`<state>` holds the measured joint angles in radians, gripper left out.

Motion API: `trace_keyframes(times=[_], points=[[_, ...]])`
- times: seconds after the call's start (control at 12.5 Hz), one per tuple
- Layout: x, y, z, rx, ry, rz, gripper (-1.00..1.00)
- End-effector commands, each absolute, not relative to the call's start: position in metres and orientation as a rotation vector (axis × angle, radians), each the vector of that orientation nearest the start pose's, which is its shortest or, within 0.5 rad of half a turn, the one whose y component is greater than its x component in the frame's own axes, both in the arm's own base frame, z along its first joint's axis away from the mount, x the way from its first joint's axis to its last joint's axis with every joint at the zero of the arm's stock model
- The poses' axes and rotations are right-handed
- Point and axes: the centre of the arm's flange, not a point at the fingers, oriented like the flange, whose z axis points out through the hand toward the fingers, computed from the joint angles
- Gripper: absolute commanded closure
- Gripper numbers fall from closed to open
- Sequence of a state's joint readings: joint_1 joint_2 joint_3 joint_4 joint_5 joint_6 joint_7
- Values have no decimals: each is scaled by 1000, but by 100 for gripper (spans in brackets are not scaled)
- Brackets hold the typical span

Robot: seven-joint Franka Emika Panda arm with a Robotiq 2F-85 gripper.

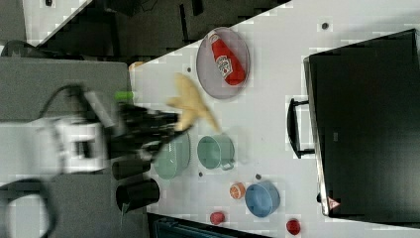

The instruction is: Pick banana from table and place on oven.

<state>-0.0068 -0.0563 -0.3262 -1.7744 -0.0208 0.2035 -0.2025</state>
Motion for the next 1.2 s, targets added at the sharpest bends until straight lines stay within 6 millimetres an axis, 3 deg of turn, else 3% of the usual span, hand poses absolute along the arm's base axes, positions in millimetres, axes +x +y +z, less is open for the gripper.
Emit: trace_keyframes(times=[0.08,0.24,0.4,0.64,0.8,1.04,1.2], points=[[511,-281,518,-2977,1193,15,58],[508,-328,496,-3069,1091,-32,58],[502,-361,469,-3135,1031,6,58],[495,-379,436,-3125,1041,97,49],[494,-382,428,-3108,1058,111,7],[495,-383,432,-3113,1058,82,-61],[497,-380,452,-3114,1047,15,-99]])
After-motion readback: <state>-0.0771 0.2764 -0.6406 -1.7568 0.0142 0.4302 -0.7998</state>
